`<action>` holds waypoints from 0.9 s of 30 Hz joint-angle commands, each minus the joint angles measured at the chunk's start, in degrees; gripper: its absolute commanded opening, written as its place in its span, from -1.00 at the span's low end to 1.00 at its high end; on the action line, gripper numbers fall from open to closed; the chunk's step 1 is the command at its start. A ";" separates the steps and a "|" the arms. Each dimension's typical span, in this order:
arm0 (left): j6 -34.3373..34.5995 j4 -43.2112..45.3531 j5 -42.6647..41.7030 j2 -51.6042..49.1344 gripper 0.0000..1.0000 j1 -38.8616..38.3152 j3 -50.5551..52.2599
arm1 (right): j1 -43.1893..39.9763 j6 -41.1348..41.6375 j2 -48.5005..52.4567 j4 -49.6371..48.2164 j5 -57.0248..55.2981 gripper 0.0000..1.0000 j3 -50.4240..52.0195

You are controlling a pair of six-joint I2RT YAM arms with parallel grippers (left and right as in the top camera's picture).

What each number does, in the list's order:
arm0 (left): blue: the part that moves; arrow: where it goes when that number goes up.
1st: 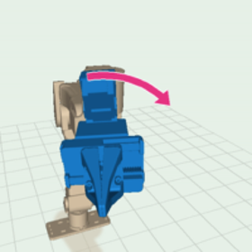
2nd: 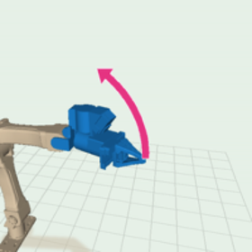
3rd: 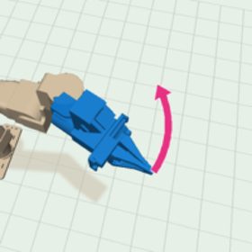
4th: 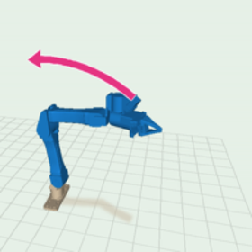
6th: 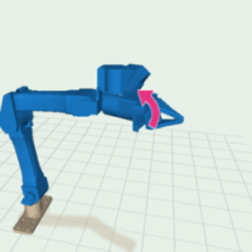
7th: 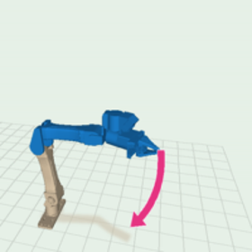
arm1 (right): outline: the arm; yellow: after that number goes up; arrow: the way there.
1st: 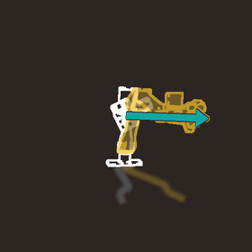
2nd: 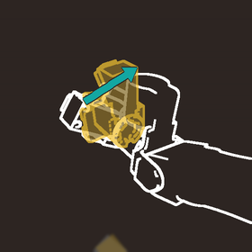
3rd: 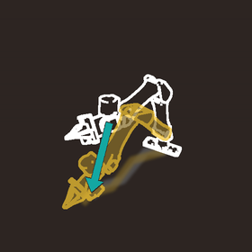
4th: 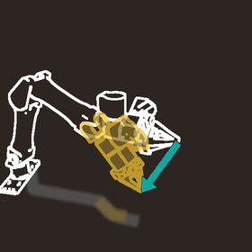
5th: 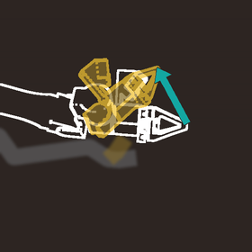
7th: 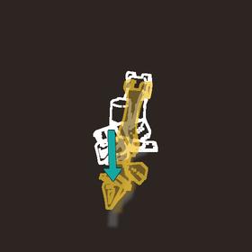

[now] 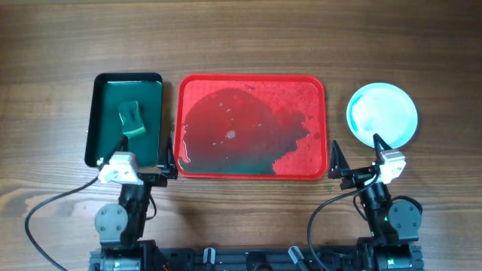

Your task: Clean dirty plates on tray and stack at the side

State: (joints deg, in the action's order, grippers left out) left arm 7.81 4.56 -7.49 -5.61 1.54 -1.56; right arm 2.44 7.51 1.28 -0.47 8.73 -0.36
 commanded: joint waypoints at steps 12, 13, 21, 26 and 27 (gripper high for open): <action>-0.02 -8.37 0.04 5.31 1.00 -0.31 1.25 | 0.17 0.52 -0.31 -0.22 0.17 0.99 0.07; -0.02 -8.39 0.04 5.29 1.00 -0.31 1.25 | 0.17 0.55 -0.31 -0.22 0.17 0.99 0.07; -0.02 -8.37 0.04 5.27 1.00 -0.31 1.25 | 0.17 0.55 -0.31 -0.20 0.17 0.99 0.07; -0.02 -8.37 0.02 5.27 1.00 -0.31 1.25 | 0.17 0.55 -0.31 -0.22 0.17 0.99 0.07; -0.02 -8.37 0.04 5.27 1.00 -0.31 1.25 | 0.17 0.55 -0.31 -0.22 0.17 1.00 0.07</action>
State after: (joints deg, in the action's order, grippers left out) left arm 7.81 -3.53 -7.40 -0.80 1.54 -0.60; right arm 2.44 7.51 1.28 -0.47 8.73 -0.36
